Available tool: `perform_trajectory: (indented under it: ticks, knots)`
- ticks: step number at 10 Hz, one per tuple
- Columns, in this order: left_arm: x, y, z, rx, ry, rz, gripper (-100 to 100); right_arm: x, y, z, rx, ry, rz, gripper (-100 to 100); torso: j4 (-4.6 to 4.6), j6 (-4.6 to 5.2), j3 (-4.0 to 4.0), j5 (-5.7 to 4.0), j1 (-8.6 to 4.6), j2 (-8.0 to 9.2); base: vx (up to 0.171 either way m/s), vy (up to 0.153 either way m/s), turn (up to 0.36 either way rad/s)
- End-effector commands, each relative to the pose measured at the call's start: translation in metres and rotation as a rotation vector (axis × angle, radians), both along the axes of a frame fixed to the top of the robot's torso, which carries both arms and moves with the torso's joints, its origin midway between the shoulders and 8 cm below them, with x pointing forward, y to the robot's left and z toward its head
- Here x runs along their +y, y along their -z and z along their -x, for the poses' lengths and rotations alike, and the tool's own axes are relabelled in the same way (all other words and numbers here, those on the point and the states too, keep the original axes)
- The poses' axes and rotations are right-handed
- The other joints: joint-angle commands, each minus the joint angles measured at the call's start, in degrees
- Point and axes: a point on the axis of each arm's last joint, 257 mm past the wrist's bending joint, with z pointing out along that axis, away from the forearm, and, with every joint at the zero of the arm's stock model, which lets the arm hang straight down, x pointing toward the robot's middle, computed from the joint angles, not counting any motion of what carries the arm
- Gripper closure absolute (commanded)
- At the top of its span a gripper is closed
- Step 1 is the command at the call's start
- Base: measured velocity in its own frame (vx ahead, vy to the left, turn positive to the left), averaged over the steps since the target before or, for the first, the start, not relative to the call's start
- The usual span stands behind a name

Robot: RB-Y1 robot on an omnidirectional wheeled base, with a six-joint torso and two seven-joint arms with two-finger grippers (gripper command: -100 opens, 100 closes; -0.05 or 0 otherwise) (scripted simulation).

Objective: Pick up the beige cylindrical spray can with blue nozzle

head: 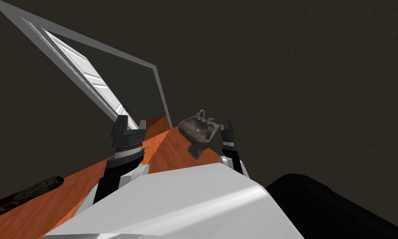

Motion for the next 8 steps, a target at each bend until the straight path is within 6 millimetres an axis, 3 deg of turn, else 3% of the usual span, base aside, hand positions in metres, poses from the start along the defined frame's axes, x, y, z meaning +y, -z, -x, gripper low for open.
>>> perform_trajectory:
  ticks: [1,5,8]
  knots:
    - [0.000,0.000,0.000,0.000,0.000,0.000,0,0.003,0.003,-0.002,0.016,-0.006,0.041,-100,0.00,0.00,0.00,0.00,0.00,0.00,0.001,0.015,-0.009]
    - [0.000,0.000,0.000,0.000,0.000,0.000,0,0.006,0.023,-0.007,0.090,0.010,0.190,-100,0.01,0.00,0.03,0.04,0.18,0.05,-0.010,0.047,-0.022]
    - [0.000,0.000,0.000,0.000,0.000,0.000,0,0.001,0.048,-0.010,0.169,0.056,0.317,-100,0.02,0.00,0.05,0.07,0.35,0.09,-0.018,0.096,-0.030]
